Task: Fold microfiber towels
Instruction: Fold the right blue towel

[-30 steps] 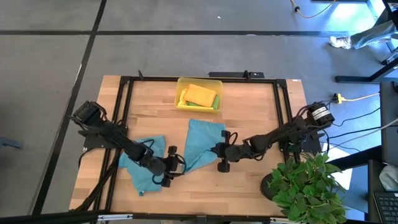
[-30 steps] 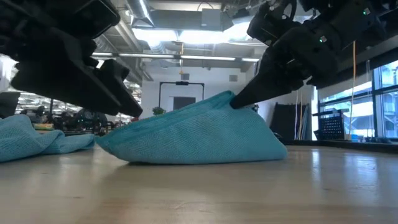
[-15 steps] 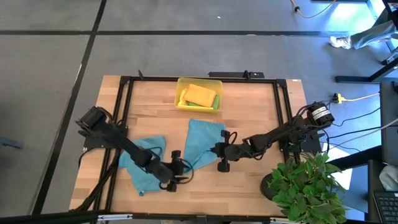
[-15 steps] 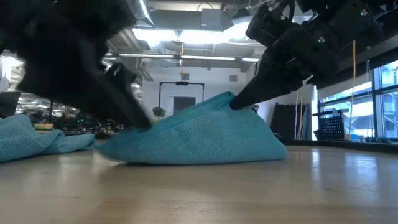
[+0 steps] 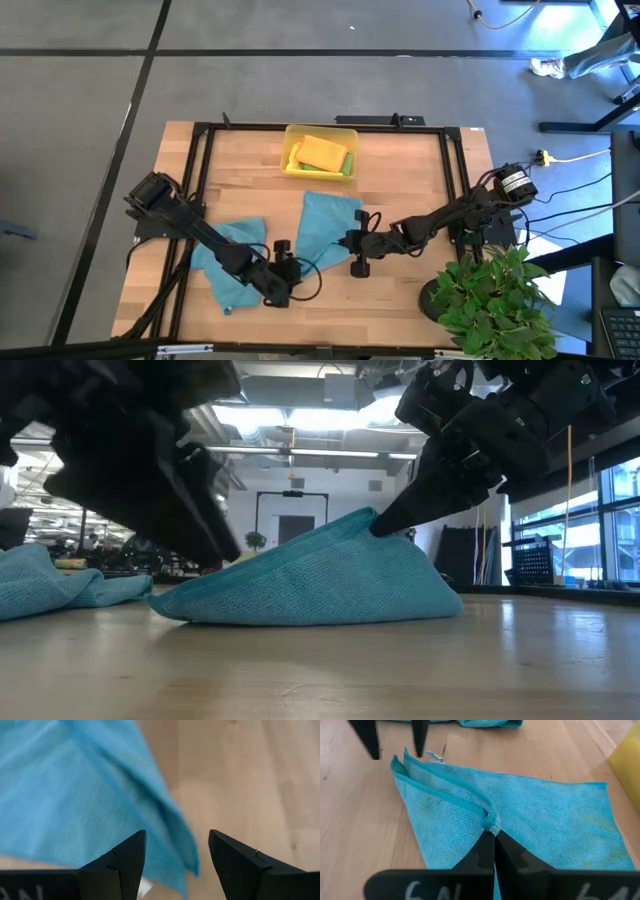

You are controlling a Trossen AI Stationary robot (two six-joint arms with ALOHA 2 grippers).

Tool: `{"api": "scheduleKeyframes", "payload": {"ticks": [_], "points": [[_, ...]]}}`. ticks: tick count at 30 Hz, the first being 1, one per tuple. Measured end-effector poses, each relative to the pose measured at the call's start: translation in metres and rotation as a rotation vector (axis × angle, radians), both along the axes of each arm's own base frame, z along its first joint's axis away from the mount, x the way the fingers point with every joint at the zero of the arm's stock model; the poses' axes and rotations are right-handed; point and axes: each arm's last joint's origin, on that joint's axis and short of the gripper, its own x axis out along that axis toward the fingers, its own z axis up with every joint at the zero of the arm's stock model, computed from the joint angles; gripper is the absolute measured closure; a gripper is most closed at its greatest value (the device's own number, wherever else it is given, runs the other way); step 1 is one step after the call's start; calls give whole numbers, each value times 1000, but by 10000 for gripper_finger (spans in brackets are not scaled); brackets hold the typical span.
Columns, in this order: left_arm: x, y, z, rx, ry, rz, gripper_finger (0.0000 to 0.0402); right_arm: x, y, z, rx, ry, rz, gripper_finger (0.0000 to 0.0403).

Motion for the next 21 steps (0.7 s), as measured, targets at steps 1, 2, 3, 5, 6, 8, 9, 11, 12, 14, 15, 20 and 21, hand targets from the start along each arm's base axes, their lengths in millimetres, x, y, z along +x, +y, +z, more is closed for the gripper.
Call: {"api": "scheduleKeyframes", "payload": {"ticks": [1,2,3,5,6,8,9,11,12,14,15,20,21], "points": [[-2,1,-1,-1,17,17,192,0,0,0,0,0,0,403],[-3,2,-3,-1,40,35,192,0,0,0,0,0,0,403],[-5,4,-4,-5,56,56,192,0,0,0,0,0,0,403],[-6,6,-5,-27,75,85,192,0,0,0,0,0,0,403],[-5,7,-5,-49,81,89,192,0,0,0,0,0,0,403],[-2,6,-5,-94,83,73,192,0,0,0,1,-1,0,403],[-1,6,-5,-116,78,63,192,0,0,0,1,-1,0,403],[2,5,-4,-147,70,42,192,0,0,0,1,-2,0,403],[3,5,-5,-155,72,30,192,0,0,0,1,-2,1,403],[4,4,-8,-164,87,18,192,0,0,0,8,0,9,403],[4,4,-10,-169,89,14,192,0,0,0,10,1,12,403],[8,3,-23,-174,100,28,192,0,1,0,11,1,12,403],[9,4,-24,-167,96,40,192,0,1,0,11,1,12,403]]}}
